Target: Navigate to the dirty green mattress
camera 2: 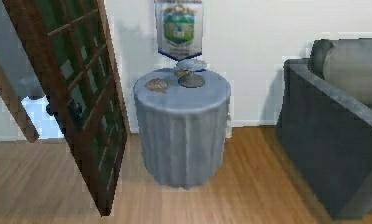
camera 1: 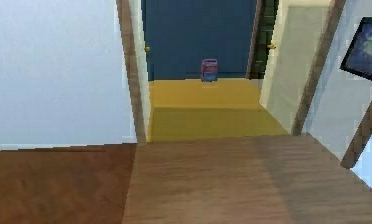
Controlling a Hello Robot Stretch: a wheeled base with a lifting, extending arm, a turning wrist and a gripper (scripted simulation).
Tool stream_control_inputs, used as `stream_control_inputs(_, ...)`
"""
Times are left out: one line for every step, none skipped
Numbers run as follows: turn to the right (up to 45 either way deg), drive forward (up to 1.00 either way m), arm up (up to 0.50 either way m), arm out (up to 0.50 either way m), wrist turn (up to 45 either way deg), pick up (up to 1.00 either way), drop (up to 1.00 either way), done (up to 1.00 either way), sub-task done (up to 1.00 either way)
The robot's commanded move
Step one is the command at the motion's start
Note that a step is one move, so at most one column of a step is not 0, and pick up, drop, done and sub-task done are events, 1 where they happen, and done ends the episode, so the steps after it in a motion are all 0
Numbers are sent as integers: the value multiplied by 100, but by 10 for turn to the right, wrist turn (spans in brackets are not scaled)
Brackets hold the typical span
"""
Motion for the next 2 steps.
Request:
stream_control_inputs(120, 0, 0, 0, 0, 0, 0, 0, 0)
stream_control_inputs(0, 100, 0, 0, 0, 0, 0, 0, 0)
